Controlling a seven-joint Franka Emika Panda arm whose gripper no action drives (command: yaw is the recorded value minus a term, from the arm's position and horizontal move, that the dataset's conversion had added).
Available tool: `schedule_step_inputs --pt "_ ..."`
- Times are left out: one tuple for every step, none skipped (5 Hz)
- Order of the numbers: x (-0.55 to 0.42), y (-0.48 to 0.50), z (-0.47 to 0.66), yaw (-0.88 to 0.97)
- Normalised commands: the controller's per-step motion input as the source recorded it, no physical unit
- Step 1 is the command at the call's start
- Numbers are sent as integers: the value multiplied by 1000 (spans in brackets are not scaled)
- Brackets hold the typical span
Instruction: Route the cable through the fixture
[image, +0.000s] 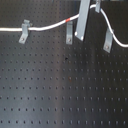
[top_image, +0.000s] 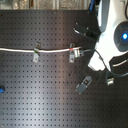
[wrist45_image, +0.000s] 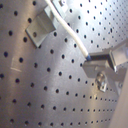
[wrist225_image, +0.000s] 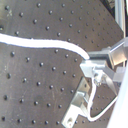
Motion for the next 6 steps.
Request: schedule_step_inputs --pt "274 447 177 0" --pt "342 302 236 11" --pt "335 125 276 0" --pt "313 -20 324 0" --pt "211 -129 235 -91" --pt "-116 -255 20 -243"
